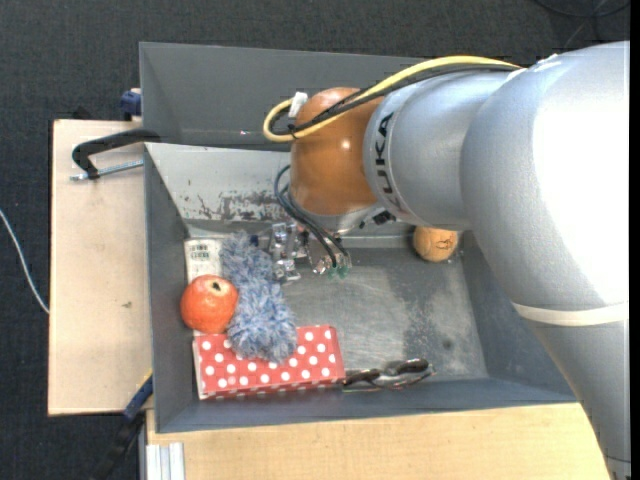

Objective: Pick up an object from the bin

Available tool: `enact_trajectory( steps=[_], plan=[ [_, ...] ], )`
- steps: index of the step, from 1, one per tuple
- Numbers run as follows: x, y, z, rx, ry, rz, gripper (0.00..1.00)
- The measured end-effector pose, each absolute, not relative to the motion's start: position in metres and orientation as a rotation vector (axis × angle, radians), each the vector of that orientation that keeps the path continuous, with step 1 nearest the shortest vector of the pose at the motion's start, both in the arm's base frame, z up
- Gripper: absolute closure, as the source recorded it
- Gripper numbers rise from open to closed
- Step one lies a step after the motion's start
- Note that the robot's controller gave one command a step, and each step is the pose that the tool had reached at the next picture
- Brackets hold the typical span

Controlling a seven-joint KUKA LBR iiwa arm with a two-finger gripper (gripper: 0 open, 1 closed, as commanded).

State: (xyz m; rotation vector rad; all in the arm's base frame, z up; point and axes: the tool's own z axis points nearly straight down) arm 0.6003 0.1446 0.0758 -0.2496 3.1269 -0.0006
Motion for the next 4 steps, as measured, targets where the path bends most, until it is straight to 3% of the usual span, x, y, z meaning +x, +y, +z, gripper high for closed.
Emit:
enact_trajectory(
  steps=[1,2,3,4],
  plan=[
    [0.6,0.145,0.076,-0.251,3.127,-0.001,1.0],
    [0.596,0.15,0.103,-0.213,3.133,0.001,1.0],
    [0.602,0.153,0.113,-0.21,3.124,0.004,1.0],
    [0.597,0.155,0.142,-0.221,3.14,0.0,1.0]
  ],
)
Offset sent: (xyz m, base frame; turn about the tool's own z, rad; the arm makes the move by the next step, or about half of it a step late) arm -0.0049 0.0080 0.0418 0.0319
